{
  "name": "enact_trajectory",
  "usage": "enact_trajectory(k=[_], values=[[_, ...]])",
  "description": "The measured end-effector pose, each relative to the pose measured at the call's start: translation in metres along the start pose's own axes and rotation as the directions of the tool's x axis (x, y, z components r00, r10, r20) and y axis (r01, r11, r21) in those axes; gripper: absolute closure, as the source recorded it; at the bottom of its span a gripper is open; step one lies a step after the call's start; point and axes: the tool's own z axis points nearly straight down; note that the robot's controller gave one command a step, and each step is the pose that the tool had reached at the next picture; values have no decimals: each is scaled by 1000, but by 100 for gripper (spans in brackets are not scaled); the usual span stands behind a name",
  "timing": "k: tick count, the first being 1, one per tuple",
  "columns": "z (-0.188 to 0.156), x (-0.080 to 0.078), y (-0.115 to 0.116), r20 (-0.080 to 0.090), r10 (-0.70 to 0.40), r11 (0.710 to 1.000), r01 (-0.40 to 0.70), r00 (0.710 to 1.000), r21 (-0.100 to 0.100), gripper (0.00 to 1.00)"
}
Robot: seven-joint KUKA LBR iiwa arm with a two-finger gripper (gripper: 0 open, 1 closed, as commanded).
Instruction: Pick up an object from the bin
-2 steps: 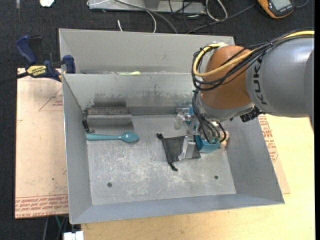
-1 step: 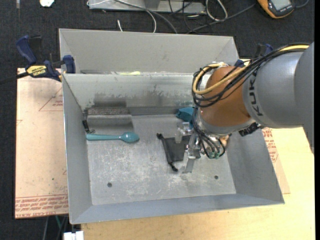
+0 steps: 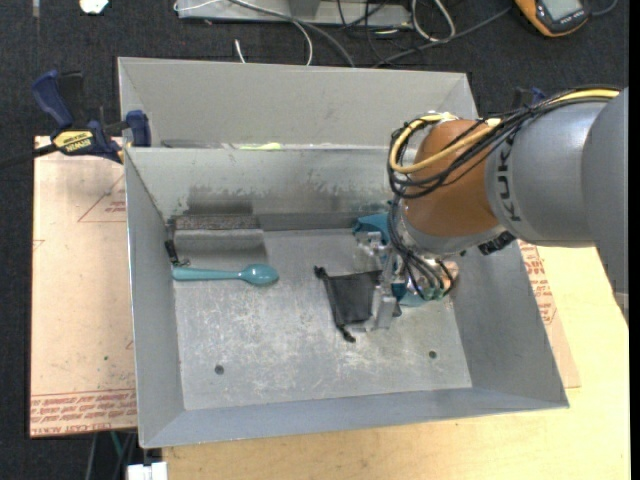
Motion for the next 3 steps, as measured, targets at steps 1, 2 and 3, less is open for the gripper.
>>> enact_trajectory(k=[1, 2, 3], values=[[4, 29, 5, -11, 82, 997, -82, 997, -2, 100], [4, 29, 5, -11, 83, 997, -83, 996, -2, 100], [-69, 31, 7, -15, 92, 996, -92, 996, -3, 100]])
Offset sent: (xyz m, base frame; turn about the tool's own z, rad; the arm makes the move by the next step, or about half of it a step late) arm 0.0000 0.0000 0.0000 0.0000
